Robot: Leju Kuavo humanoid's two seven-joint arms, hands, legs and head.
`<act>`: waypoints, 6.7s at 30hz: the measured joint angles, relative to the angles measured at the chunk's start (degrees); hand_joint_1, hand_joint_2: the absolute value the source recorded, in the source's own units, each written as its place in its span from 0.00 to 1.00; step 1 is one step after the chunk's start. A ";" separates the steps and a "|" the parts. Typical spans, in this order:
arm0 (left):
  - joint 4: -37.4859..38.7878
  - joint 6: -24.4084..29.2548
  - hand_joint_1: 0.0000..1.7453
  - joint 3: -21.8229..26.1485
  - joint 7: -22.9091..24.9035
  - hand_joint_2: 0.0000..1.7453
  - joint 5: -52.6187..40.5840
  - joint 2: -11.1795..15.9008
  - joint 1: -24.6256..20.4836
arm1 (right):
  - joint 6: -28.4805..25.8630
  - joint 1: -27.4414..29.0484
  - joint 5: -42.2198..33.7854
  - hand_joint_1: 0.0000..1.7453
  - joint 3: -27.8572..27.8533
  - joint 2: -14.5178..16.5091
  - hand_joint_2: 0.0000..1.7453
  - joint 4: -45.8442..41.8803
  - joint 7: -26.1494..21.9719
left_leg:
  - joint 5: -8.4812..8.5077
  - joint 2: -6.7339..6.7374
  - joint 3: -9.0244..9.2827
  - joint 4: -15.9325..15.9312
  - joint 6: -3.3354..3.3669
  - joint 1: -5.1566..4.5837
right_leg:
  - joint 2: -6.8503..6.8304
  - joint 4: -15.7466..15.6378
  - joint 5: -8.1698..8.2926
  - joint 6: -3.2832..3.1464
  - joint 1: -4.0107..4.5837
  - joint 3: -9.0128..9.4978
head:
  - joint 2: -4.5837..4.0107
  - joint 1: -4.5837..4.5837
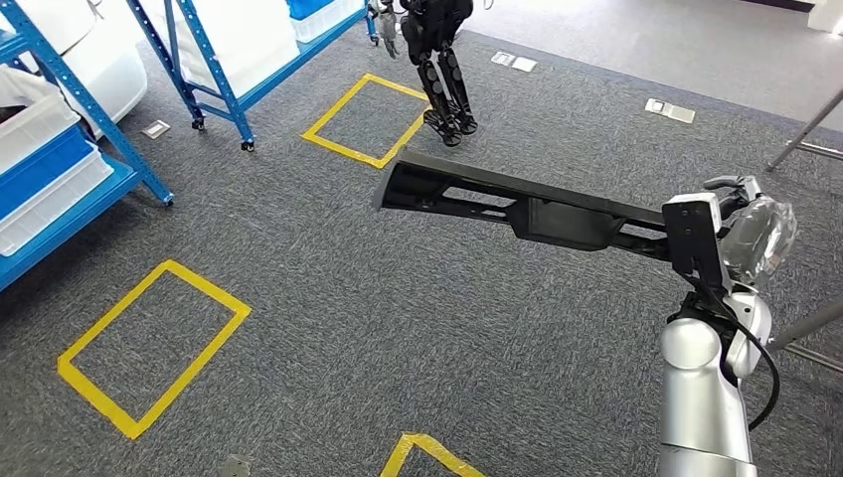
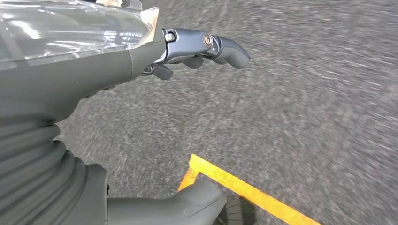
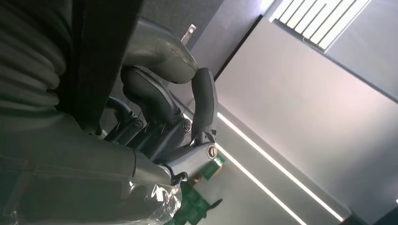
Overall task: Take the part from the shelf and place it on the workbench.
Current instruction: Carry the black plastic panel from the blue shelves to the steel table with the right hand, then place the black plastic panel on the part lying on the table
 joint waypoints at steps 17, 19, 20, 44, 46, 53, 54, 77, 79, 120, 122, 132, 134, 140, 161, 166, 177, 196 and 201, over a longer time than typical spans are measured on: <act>0.08 -0.50 0.00 1.13 -0.81 1.00 -0.16 0.24 0.61 | -1.53 -0.56 3.61 1.00 -3.72 -2.99 1.00 -3.39 1.97 | 4.61 -4.03 0.24 -3.95 3.81 -1.23 | 2.12 9.33 -3.20 0.18 1.69 -6.19 | 0.00 0.53; 0.08 -0.53 0.00 1.34 -0.82 1.00 0.02 0.25 0.70 | -1.53 -0.24 3.69 1.00 -3.95 -3.06 1.00 -3.39 2.11 | 4.57 -2.18 0.12 -3.92 3.86 -1.41 | 1.07 14.74 -5.11 0.55 1.39 -8.38 | 0.00 0.63; 0.08 -0.57 0.00 1.42 -0.82 1.00 0.06 0.25 0.70 | -1.55 -0.04 3.82 1.00 -4.06 -3.08 1.00 -3.39 2.18 | 4.52 -1.32 0.06 -3.90 3.84 -1.45 | 0.75 14.77 -4.96 0.99 1.18 -8.07 | 0.00 0.65; 0.08 0.80 0.00 6.09 0.85 1.00 4.14 0.56 0.60 | 0.06 -6.27 6.03 1.00 -4.52 -1.02 1.00 1.30 1.99 | 3.77 -6.53 -0.37 -2.27 2.42 -0.57 | 7.02 -0.25 1.19 1.19 0.69 -1.20 | 0.00 0.35; 0.07 0.89 0.00 6.47 0.77 1.00 4.14 0.54 0.57 | -0.02 -6.95 5.80 1.00 -4.51 -1.05 1.00 2.32 1.72 | 4.43 -4.98 -0.37 -2.95 3.41 -0.66 | 3.77 3.53 -0.68 1.11 0.86 -3.33 | 0.00 0.66; 0.06 0.60 0.00 6.73 0.54 1.00 3.60 0.65 0.87 | -0.11 -7.11 5.39 1.00 -4.52 -1.69 1.00 5.02 1.58 | 4.38 0.11 -0.59 -2.98 3.63 -1.43 | -1.46 7.59 -2.71 2.01 1.10 -3.50 | 0.00 0.97; 0.06 0.49 0.00 6.73 0.53 1.00 3.54 0.66 0.88 | -0.11 -7.30 5.38 1.00 -4.53 -1.76 1.00 5.17 1.58 | 4.24 0.76 -0.57 -2.88 3.43 -1.63 | -3.04 3.72 -1.65 1.99 1.45 -1.26 | 0.00 1.03; 0.10 -2.34 0.00 6.70 2.04 1.00 1.14 1.58 1.03 | -2.11 -5.77 15.92 1.00 -11.55 -8.02 1.00 5.20 7.19 | 4.64 -5.52 -0.89 -2.59 3.39 -0.47 | 3.46 4.89 -1.18 1.55 0.57 -4.22 | 0.00 0.53; 0.10 -2.49 0.00 6.70 2.12 1.00 1.03 1.83 1.22 | -2.11 -5.59 15.89 1.00 -12.01 -8.55 1.00 5.02 7.22 | 4.70 -3.84 -0.95 -2.69 3.64 -0.77 | 1.41 12.41 -4.06 1.43 0.67 -7.77 | 0.00 0.75; 0.07 -2.98 0.00 6.99 -3.69 1.00 -2.95 1.92 1.72 | -1.07 -0.67 9.91 1.00 -14.57 -14.84 1.00 4.39 4.57 | 3.77 2.91 -0.31 -2.55 1.61 -1.39 | -2.51 -0.35 0.13 1.08 1.13 0.57 | 0.00 0.95; 0.06 -2.65 0.00 6.89 -3.63 1.00 -3.55 1.41 1.28 | -1.41 -0.42 8.90 1.00 -14.62 -15.32 1.00 4.60 4.33 | 2.21 1.03 -0.78 -0.78 1.01 -1.05 | -1.07 -0.47 0.26 0.19 0.62 0.66 | 0.00 0.77; 0.13 -3.95 0.00 6.47 -3.07 1.00 -4.90 3.05 2.11 | -3.41 4.88 4.27 1.00 -16.42 -18.06 1.00 3.57 1.17 | 3.96 -7.80 -1.87 -0.27 2.08 -0.74 | 6.39 -0.19 0.26 -0.65 1.14 0.70 | 0.00 0.44; 0.13 -3.96 0.00 6.45 -3.09 1.00 -5.04 3.12 1.68 | -3.46 4.40 4.61 1.00 -16.17 -18.04 1.00 3.88 1.20 | 4.16 -7.99 -1.03 -1.95 2.32 -1.05 | 7.78 -0.28 0.50 -0.03 1.19 0.36 | 0.00 0.46; 0.12 -2.87 0.00 6.48 -3.46 1.00 -5.85 1.26 1.16 | -7.31 3.99 7.55 1.00 -15.61 -18.41 1.00 4.99 1.81 | 5.35 -4.51 -0.49 -3.52 3.94 -1.08 | 1.25 9.44 -3.87 0.62 1.16 -5.03 | 0.00 0.90; 0.13 -3.36 0.00 6.46 -3.15 1.00 -5.82 -0.31 0.33 | -10.59 1.73 11.52 1.00 -13.79 -17.65 1.00 9.65 2.80 | 5.21 -2.43 -0.34 -3.83 2.30 -0.83 | -0.24 -0.63 -0.06 0.74 1.03 1.41 | 0.00 0.55; 0.13 -3.36 0.00 6.46 -2.06 1.00 -5.85 -0.33 0.11 | -10.96 0.11 11.96 1.00 -12.72 -17.86 1.00 10.58 2.73 | 5.07 -2.39 -0.40 -3.71 1.66 -0.97 | -0.25 -0.90 0.16 0.71 0.80 1.42 | 0.00 0.56; 0.13 -3.98 0.00 6.52 -1.85 1.00 -5.27 -0.54 -0.23 | -12.20 -0.66 12.43 1.00 -10.76 -17.82 1.00 12.05 2.61 | 6.10 -2.18 2.00 -6.74 1.50 0.71 | -0.33 6.86 -0.88 4.50 -1.30 -3.45 | 0.00 0.70; 0.15 -4.79 0.00 7.13 -1.32 1.00 -4.06 0.09 0.05 | -12.59 -2.62 12.30 1.00 -8.58 -18.05 1.00 14.66 2.05 | 2.70 -3.73 -11.06 10.64 2.90 -1.82 | 1.85 1.69 -3.16 -1.49 1.70 2.04 | 0.00 0.06; 0.15 -4.74 0.00 7.33 -1.32 1.00 -4.22 0.34 0.21 | -13.08 -0.69 11.49 1.00 -8.34 -19.13 1.00 14.61 2.38 | 8.11 -4.43 -2.37 -5.35 8.37 -4.42 | 1.83 2.18 -3.39 -0.19 2.73 4.53 | -0.01 0.35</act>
